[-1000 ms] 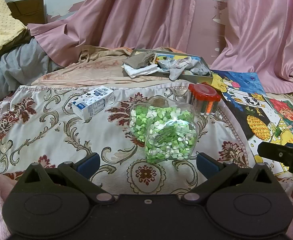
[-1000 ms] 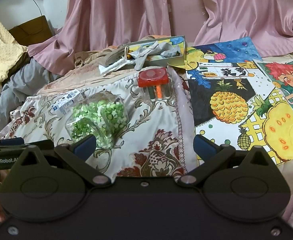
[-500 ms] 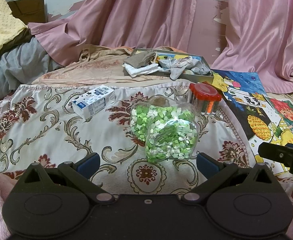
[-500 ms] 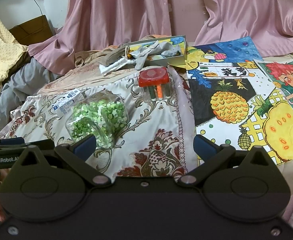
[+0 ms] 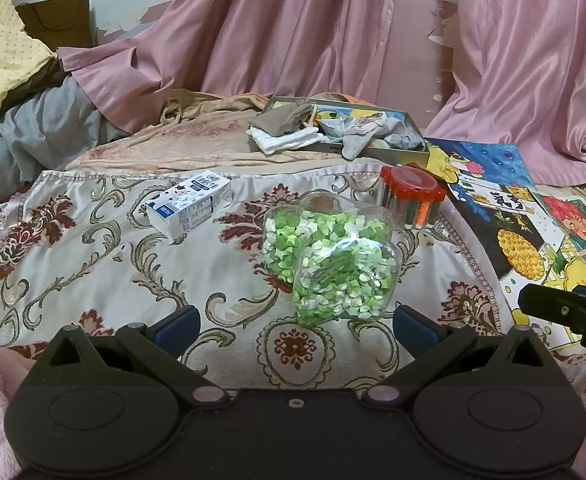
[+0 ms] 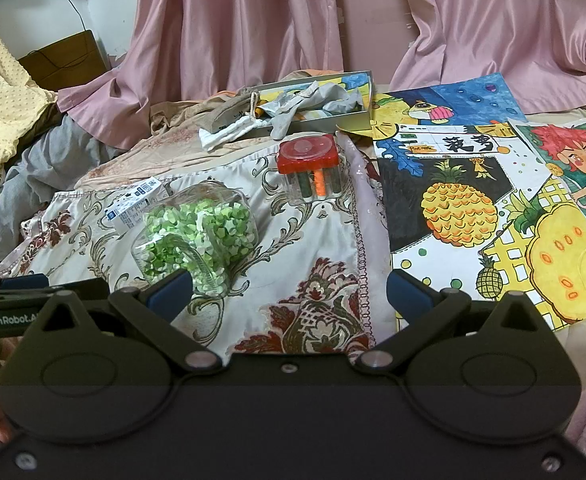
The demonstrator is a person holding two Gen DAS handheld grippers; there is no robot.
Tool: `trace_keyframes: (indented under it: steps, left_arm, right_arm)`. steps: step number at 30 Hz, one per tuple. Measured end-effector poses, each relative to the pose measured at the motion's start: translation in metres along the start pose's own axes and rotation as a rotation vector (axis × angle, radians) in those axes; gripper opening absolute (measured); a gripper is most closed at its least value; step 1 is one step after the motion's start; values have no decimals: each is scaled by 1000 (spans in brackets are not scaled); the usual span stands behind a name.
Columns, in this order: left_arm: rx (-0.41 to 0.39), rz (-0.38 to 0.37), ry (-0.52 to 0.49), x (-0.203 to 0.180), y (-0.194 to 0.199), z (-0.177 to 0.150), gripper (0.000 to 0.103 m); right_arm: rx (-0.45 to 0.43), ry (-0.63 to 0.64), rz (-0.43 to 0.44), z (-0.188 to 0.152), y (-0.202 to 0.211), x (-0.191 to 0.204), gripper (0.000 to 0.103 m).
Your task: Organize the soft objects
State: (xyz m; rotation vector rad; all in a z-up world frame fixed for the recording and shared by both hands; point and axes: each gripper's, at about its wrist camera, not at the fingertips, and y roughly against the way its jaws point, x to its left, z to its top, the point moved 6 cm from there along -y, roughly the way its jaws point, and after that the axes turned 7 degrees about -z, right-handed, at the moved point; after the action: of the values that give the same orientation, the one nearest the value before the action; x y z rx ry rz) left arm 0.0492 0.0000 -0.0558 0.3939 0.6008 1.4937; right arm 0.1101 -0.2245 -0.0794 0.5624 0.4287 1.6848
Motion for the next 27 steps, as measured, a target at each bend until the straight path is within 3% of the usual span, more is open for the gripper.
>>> trace_keyframes:
  steps: [27]
  left_arm:
    - [-4,5,-4,-3,2,0,102]
  right_arm:
    - [11,0,-1,-3,1,2,103]
